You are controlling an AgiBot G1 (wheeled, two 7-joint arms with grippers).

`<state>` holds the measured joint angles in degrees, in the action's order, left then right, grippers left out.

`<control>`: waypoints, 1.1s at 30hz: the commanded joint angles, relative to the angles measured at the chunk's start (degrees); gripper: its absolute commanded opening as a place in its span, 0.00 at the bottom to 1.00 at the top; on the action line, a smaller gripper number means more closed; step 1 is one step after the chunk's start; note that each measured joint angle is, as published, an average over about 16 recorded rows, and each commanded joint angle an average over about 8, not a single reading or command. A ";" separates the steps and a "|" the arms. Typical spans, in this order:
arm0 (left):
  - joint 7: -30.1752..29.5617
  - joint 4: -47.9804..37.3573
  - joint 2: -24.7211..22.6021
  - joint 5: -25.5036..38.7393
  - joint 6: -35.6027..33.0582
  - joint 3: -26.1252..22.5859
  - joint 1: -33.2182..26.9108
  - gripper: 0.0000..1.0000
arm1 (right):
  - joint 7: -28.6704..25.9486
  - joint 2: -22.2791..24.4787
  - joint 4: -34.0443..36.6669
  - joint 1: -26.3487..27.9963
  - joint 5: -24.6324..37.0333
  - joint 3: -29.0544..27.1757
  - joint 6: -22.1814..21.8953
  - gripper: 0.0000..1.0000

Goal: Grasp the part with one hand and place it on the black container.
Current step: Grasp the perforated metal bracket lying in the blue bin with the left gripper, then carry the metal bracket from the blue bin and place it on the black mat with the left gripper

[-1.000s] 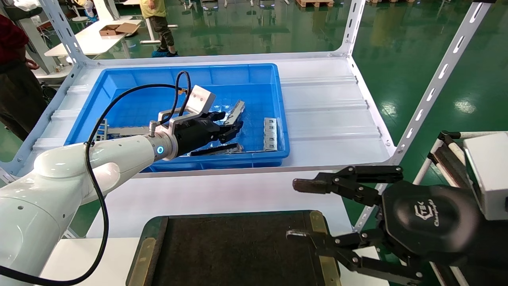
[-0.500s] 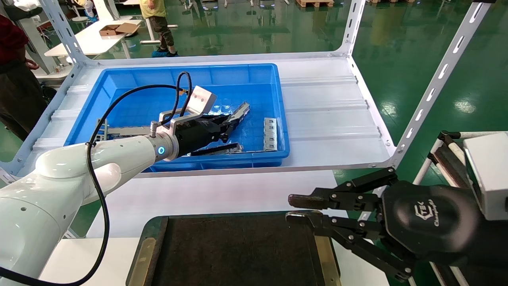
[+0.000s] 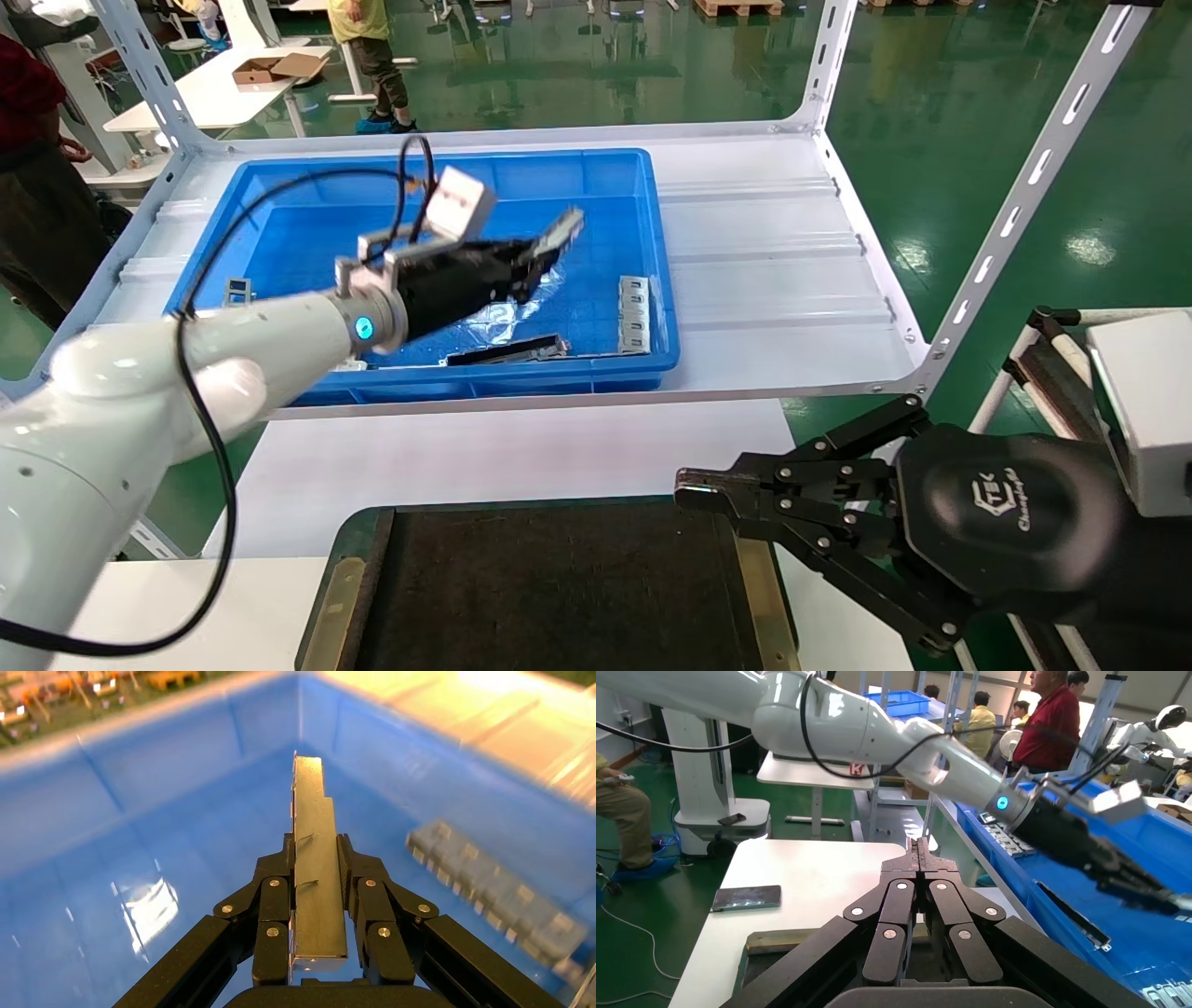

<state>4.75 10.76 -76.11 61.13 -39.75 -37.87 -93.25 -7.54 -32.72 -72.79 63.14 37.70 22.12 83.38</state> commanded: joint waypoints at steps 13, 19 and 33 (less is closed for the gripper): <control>4.56 1.03 7.61 -4.08 -21.33 2.03 -3.19 0.00 | 0.00 0.00 0.00 0.00 0.00 0.01 0.00 0.00; 3.60 3.87 11.00 -5.07 -29.81 2.16 -1.80 0.00 | 0.00 0.00 0.00 0.00 -0.01 0.01 0.00 0.00; -4.25 24.29 19.90 -9.02 -38.69 2.74 10.95 0.00 | 0.01 0.01 0.00 0.00 -0.01 0.02 -0.01 0.00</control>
<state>0.08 35.56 -56.22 52.26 -77.28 -35.24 -81.79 -7.53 -32.71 -72.79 63.15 37.69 22.14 83.37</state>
